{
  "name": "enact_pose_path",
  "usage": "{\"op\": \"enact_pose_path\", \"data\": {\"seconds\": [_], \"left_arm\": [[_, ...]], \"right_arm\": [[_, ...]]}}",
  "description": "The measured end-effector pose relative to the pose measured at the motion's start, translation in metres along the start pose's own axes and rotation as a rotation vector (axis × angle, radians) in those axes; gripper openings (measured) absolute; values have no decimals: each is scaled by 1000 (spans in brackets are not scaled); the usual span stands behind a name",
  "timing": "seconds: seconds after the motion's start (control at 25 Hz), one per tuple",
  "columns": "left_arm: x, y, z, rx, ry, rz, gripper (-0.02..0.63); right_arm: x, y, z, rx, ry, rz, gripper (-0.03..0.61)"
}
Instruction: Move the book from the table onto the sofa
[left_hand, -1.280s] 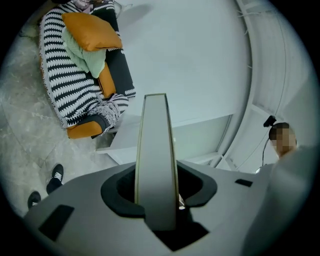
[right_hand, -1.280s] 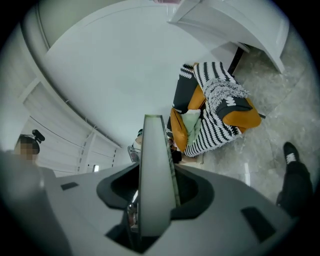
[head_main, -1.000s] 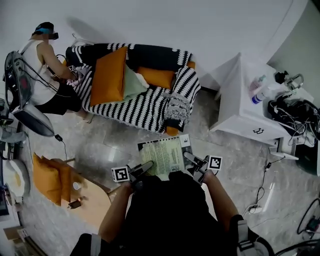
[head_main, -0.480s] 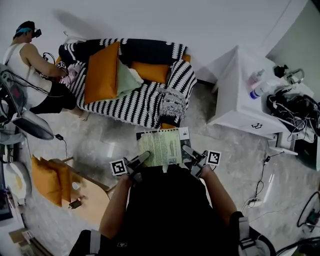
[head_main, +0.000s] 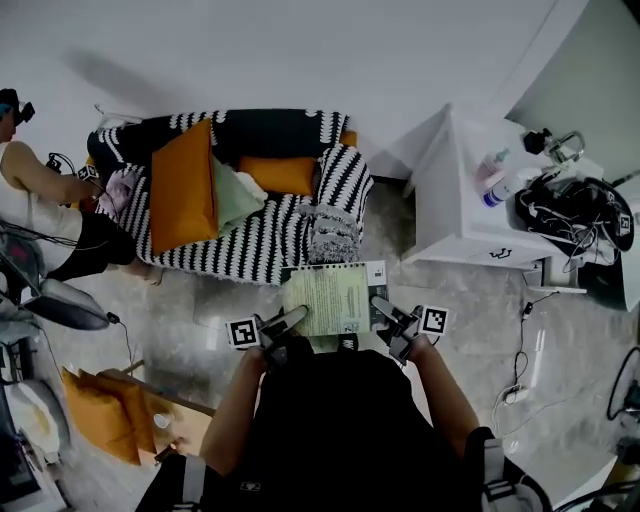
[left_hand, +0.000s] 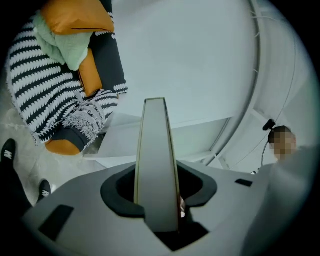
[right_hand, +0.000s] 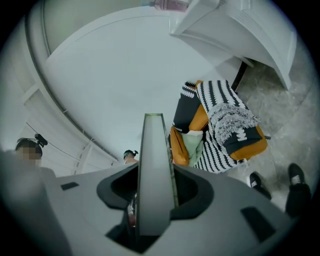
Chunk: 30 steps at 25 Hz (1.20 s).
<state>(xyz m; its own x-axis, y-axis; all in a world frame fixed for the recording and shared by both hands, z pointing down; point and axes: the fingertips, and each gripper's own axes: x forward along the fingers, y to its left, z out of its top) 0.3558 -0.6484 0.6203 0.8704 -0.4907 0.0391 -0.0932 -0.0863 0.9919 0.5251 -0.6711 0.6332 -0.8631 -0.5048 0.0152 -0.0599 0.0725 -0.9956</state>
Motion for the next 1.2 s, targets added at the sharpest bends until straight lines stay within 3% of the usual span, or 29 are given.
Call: {"op": "enact_pose_path", "data": {"seconds": [0.2, 0.44, 0.72, 0.92, 1.2], "left_arm": [[-9, 6, 50, -10, 100, -6, 169], [-53, 23, 111, -27, 178, -42, 169], [-65, 37, 145, -36, 249, -69, 169], [-58, 34, 155, -29, 206, -92, 169], [-41, 40, 159, -10, 73, -79, 169]], "right_arm": [[43, 10, 11, -35, -79, -12, 176], [109, 9, -15, -44, -140, -62, 176], [146, 11, -12, -85, -167, -98, 176], [156, 16, 3, -96, -135, -88, 176], [164, 10, 36, -140, 40, -79, 176]]}}
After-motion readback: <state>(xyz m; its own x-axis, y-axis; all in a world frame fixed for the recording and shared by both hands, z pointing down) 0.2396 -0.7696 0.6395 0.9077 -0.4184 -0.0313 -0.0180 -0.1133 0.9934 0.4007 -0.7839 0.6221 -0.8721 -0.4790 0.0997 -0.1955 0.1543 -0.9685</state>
